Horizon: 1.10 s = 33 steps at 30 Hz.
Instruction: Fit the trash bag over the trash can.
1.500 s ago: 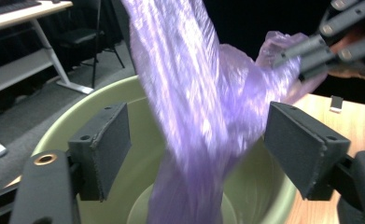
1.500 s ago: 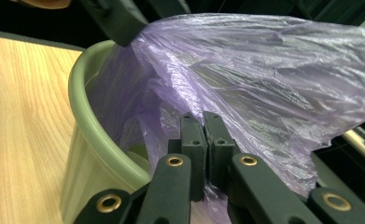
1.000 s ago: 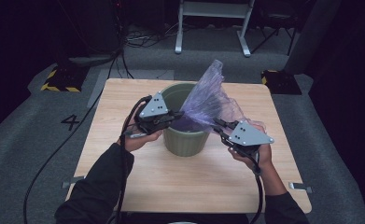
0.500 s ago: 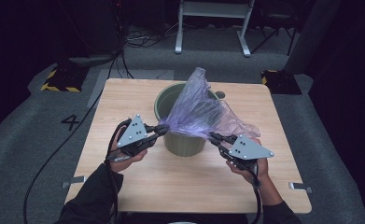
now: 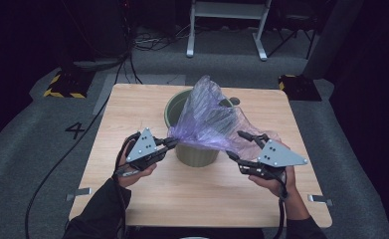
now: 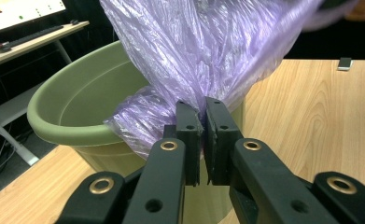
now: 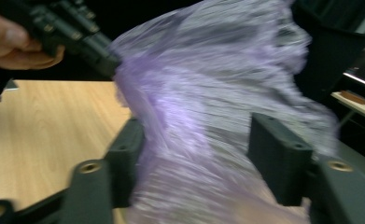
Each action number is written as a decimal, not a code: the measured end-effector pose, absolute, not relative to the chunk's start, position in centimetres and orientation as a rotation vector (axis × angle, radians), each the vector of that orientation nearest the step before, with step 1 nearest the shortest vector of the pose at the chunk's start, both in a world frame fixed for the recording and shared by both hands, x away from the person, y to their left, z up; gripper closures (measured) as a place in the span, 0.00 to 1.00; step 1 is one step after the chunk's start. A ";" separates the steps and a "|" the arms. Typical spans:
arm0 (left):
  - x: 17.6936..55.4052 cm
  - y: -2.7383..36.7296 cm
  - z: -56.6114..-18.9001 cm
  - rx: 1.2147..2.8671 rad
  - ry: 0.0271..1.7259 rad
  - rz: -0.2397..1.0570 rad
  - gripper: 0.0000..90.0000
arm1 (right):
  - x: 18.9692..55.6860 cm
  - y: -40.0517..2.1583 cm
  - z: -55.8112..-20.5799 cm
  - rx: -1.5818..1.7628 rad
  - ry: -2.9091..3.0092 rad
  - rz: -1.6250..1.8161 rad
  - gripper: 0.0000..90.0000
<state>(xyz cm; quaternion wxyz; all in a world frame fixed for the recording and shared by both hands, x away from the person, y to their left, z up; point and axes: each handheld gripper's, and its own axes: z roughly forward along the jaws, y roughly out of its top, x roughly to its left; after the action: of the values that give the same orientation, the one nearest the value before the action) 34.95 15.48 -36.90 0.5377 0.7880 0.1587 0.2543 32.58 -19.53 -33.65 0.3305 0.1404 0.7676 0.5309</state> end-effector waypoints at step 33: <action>35.5 16.2 -36.9 1.869 0.444 0.672 0.93 | 31.8 -26.9 -29.7 0.542 2.044 1.426 0.27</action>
<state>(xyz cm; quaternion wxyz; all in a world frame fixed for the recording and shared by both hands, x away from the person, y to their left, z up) 35.48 16.25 -36.92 0.5256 0.7813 0.1855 0.2810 31.82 -26.94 -29.74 0.2915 0.2034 0.7666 0.5348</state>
